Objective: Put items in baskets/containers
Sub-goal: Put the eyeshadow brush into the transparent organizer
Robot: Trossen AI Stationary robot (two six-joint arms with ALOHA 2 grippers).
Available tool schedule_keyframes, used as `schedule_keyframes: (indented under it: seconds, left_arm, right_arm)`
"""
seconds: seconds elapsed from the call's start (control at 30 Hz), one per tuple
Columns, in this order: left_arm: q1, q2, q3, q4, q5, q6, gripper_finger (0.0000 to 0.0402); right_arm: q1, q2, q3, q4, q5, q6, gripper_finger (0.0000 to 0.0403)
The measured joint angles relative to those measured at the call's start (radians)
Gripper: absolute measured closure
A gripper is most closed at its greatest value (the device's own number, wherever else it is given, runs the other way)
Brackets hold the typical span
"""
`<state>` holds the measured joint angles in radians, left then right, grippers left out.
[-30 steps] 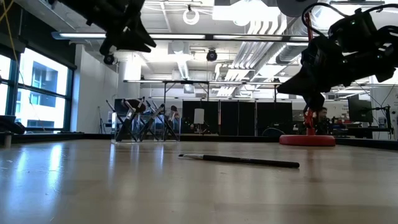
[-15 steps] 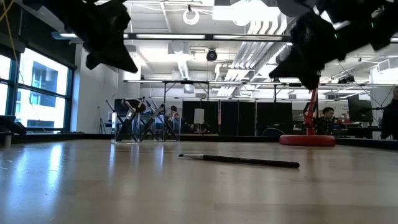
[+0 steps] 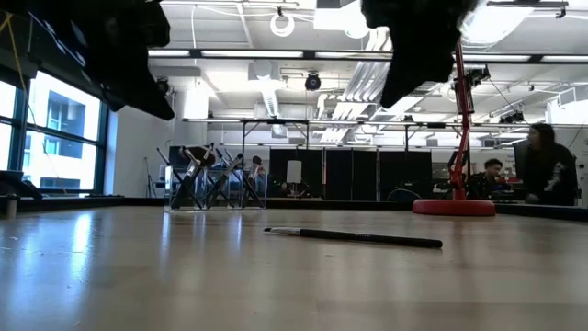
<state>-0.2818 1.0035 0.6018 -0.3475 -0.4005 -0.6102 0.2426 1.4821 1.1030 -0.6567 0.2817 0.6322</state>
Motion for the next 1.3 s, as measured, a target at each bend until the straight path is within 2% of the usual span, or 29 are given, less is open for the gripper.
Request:
schedule_keyframes:
  seconds: [0.3,0.6,0.77,1.1,1.3]
  left_arm:
    - [-0.074,0.0,0.0,0.001,0.015,-0.005,0.0401]
    - [-0.093,0.0,0.0,0.0,0.033,-0.024,0.0401]
    - [-0.093,0.0,-0.001,0.001,0.037,-0.024,0.0401]
    - [-0.093,0.0,-0.001,0.001,0.039,-0.033,0.0401]
    - [-0.093,0.0,-0.001,0.001,0.044,-0.043,0.0401]
  right_arm:
    - [0.084,0.366,0.409,-0.313,-0.079,0.145,0.0403]
    - [0.132,0.586,0.685,-0.531,-0.122,0.204,0.0403]
    - [0.144,0.612,0.702,-0.52,-0.153,0.239,0.0392]
    - [0.146,0.612,0.623,-0.514,-0.142,0.285,0.0331]
    - [0.146,0.613,0.615,-0.502,-0.147,0.334,0.031]
